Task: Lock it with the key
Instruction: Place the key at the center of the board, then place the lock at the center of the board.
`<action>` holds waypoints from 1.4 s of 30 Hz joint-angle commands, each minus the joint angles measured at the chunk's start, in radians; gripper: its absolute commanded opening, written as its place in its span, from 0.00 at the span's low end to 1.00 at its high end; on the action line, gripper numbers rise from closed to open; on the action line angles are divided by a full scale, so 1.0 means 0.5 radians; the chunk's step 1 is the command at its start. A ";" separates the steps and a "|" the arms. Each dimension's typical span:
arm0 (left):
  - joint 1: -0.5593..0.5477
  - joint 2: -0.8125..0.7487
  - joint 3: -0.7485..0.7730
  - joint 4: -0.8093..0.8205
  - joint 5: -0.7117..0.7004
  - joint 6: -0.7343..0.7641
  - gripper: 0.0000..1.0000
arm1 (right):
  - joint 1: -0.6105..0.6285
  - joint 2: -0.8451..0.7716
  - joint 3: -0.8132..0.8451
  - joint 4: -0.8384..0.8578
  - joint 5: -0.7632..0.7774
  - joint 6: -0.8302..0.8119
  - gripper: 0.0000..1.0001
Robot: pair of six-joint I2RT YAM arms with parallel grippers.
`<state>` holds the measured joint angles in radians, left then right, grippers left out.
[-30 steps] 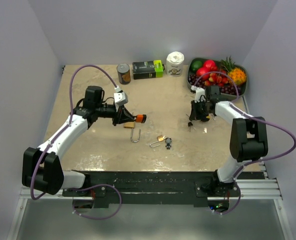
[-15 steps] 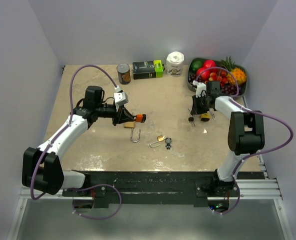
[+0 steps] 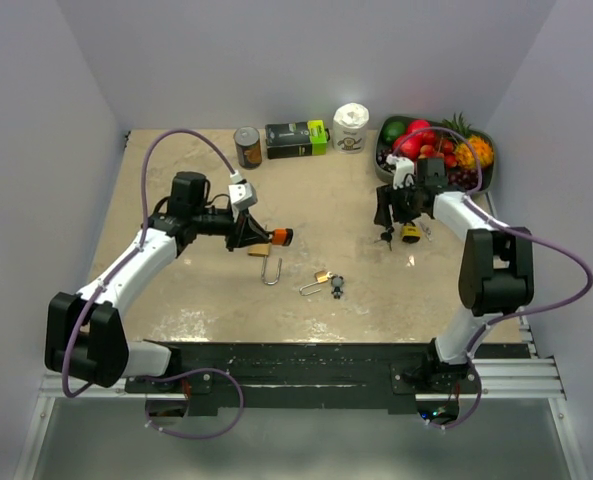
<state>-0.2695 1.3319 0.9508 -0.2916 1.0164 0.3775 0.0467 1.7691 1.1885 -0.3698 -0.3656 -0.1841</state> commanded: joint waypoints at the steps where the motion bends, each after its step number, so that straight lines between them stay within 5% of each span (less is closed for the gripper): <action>1: -0.007 0.045 0.019 0.227 0.078 -0.306 0.00 | 0.044 -0.356 0.007 0.193 -0.302 -0.037 0.71; 7: -0.099 0.140 0.059 0.454 0.066 -0.846 0.00 | 0.394 -0.706 -0.030 0.319 -0.251 -0.309 0.88; 15: -0.185 0.358 0.243 0.209 0.121 -1.117 0.00 | 0.971 -0.949 -0.205 0.390 -0.174 -0.929 0.92; 25: -0.203 0.318 0.237 0.279 0.109 -1.295 0.00 | 1.305 -1.025 -0.398 0.466 -0.180 -1.383 0.82; 42: -0.210 0.269 0.166 0.448 0.087 -1.491 0.00 | 1.450 -0.946 -0.561 0.730 0.108 -1.393 0.64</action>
<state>-0.3691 1.5112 1.0233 -0.1326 1.0218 -0.3256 0.7609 1.2949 0.9173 -0.0765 -0.3820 -0.8597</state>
